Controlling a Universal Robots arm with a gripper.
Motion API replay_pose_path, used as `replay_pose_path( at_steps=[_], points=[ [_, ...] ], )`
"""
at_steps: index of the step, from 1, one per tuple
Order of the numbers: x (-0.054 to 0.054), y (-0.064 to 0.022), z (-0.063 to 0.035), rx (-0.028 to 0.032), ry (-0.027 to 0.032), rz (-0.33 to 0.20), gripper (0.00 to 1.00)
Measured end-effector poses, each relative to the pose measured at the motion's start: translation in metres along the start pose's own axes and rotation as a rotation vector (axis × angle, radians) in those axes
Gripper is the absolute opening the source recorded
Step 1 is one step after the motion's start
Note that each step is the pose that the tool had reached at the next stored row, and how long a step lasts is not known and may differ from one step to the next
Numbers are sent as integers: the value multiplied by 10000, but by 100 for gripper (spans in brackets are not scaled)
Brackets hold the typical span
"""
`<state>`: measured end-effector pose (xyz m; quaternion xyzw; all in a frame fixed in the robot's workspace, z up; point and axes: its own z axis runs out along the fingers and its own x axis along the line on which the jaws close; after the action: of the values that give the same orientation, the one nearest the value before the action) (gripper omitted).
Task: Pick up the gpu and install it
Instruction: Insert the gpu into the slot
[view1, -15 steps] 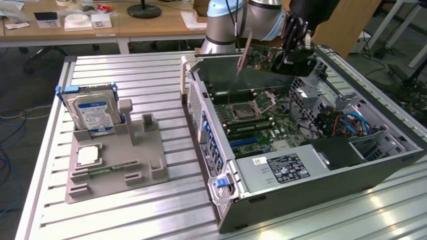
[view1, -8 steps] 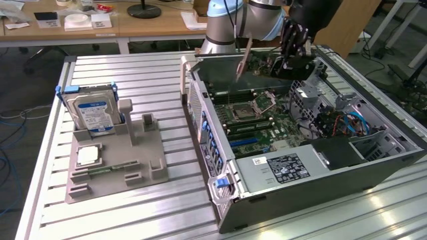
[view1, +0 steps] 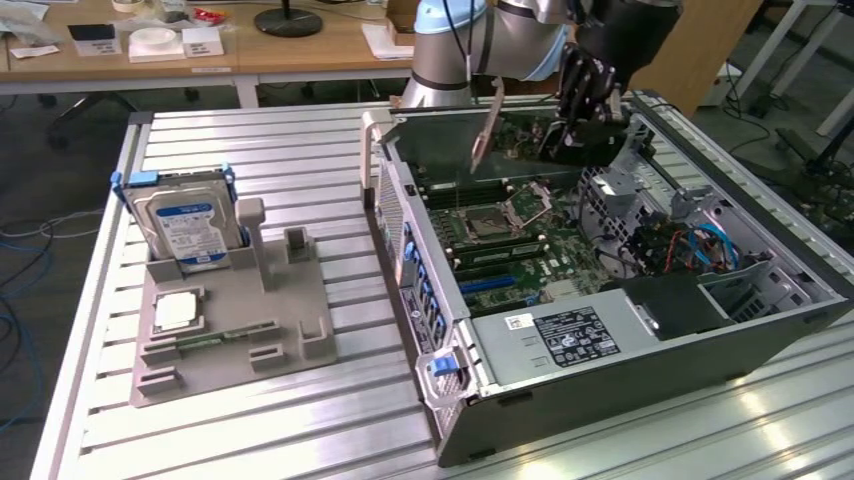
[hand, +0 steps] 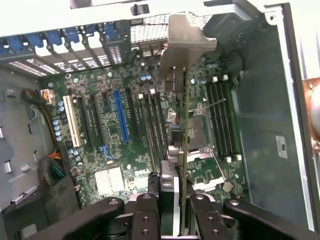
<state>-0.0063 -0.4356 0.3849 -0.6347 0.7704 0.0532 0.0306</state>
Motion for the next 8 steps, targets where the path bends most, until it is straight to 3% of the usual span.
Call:
replay_pose_path(
  at_steps=[3,8],
  points=[
    [2,-4,26,-21,80,-331,28],
    [11,-8,104,-121,121,-1225,28]
  ],
)
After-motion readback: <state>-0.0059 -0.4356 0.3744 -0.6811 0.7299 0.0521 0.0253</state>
